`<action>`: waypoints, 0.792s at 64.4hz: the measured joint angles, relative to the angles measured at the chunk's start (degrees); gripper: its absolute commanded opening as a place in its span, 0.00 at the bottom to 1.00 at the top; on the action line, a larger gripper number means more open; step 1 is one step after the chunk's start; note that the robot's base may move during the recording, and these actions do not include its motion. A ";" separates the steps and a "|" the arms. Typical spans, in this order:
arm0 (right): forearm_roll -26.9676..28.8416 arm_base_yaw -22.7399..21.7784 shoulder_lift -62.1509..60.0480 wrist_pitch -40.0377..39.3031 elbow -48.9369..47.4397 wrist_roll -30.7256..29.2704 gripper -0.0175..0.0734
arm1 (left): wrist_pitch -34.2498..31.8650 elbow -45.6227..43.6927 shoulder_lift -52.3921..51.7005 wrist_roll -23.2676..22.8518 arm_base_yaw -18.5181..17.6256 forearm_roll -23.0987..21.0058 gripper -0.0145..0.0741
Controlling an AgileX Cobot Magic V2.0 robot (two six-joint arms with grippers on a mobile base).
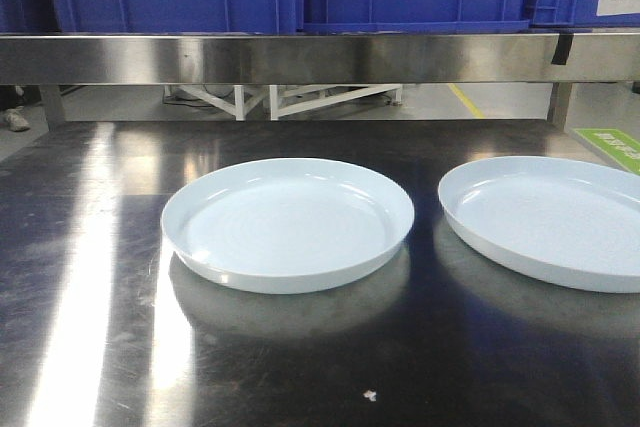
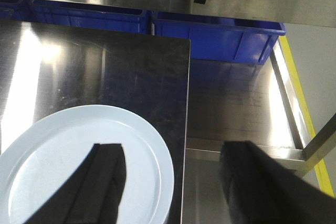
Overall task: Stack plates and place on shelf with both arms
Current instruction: 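Lower the plate onto the table center and open the left gripper, then lower the right gripper to the rim of the other plate and grasp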
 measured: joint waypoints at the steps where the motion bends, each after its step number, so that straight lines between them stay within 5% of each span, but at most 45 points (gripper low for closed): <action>1: 0.00 0.00 0.00 0.00 0.00 0.00 0.75 | 0.00 0.00 0.00 0.00 0.00 0.00 0.26; 11: 0.00 0.00 0.00 0.00 0.00 0.00 0.65 | -0.14 0.00 0.00 0.00 0.00 0.00 0.26; 25: 0.00 0.00 0.00 0.92 0.00 0.00 0.19 | -0.26 0.00 0.00 0.00 0.00 -0.21 0.26; 51: 0.00 0.00 0.00 6.42 0.00 0.00 0.29 | -0.26 0.00 0.00 0.00 0.00 -0.65 0.26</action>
